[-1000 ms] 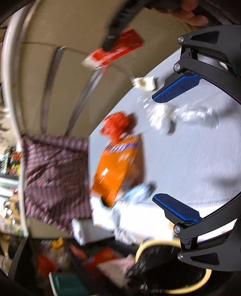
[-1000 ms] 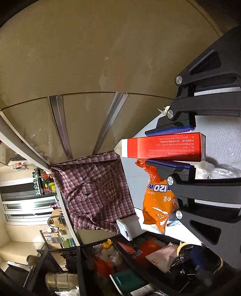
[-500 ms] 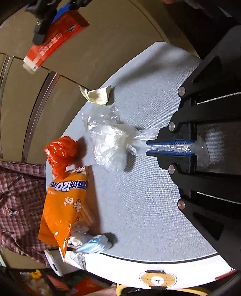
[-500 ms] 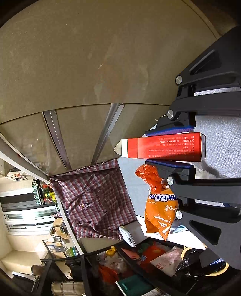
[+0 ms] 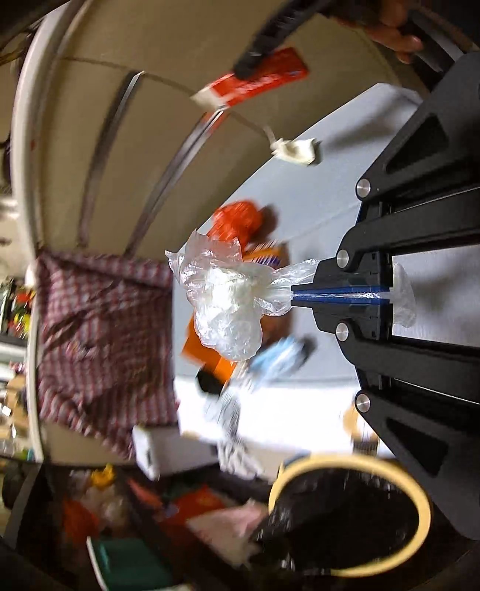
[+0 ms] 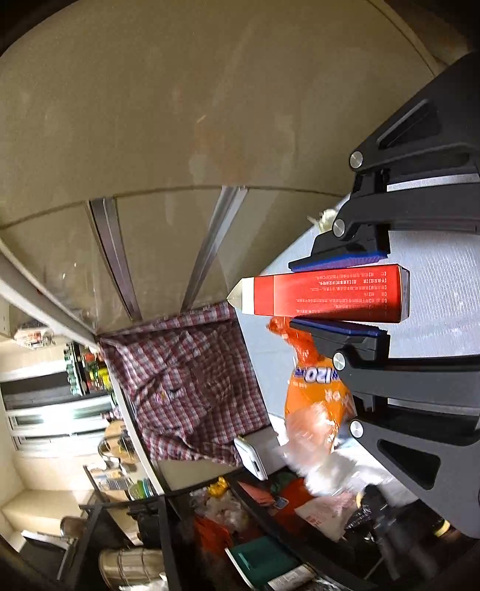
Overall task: Collect trash
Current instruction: 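Carry the plastic bag and red box over the trash bin with both grippers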
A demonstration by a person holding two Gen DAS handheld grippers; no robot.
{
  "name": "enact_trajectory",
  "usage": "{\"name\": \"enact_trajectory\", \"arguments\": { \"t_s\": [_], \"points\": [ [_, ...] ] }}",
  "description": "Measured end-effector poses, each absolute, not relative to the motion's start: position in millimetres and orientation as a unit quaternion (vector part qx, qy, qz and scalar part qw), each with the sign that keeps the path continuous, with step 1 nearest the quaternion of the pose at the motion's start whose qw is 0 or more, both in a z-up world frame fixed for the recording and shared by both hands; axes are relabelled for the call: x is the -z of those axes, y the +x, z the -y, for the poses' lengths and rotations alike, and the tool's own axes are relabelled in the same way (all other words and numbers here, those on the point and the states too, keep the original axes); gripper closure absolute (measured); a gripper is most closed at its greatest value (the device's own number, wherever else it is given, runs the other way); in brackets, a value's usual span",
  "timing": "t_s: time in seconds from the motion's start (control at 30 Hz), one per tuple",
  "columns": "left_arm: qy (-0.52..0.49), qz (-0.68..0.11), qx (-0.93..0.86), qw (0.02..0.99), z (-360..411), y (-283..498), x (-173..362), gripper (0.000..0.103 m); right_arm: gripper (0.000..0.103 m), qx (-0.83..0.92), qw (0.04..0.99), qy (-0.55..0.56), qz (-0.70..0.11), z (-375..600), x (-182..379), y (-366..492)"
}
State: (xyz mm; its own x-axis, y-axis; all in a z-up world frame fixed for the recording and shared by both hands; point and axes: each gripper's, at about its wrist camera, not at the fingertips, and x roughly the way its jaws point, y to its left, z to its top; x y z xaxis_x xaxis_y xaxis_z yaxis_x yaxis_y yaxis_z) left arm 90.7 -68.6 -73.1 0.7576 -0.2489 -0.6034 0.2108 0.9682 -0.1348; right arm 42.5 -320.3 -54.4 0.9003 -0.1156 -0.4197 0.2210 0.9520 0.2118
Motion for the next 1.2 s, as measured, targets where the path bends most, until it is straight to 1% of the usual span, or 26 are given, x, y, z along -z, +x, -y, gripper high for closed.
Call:
{"name": "enact_trajectory", "arguments": {
  "t_s": [0.3,0.57,0.8,1.0,1.2],
  "points": [
    [-0.022,-0.299,0.033,0.953,7,69,26,0.102,0.077,-0.011,0.976,0.079,-0.205,249,40,40],
    [0.001,-0.263,-0.037,0.964,-44,43,-4,0.102,0.077,-0.105,0.967,0.067,-0.221,178,31,39],
    [-0.011,-0.255,-0.083,0.963,-88,32,-5,0.102,0.077,-0.160,0.958,0.037,-0.236,117,31,43],
    [-0.047,-0.265,-0.107,0.957,-134,23,6,0.102,0.077,-0.194,0.950,0.018,-0.245,75,31,53],
    [-0.071,-0.274,-0.123,0.951,-158,19,14,0.102,0.077,-0.226,0.941,0.007,-0.252,33,34,65]
  ]
}}
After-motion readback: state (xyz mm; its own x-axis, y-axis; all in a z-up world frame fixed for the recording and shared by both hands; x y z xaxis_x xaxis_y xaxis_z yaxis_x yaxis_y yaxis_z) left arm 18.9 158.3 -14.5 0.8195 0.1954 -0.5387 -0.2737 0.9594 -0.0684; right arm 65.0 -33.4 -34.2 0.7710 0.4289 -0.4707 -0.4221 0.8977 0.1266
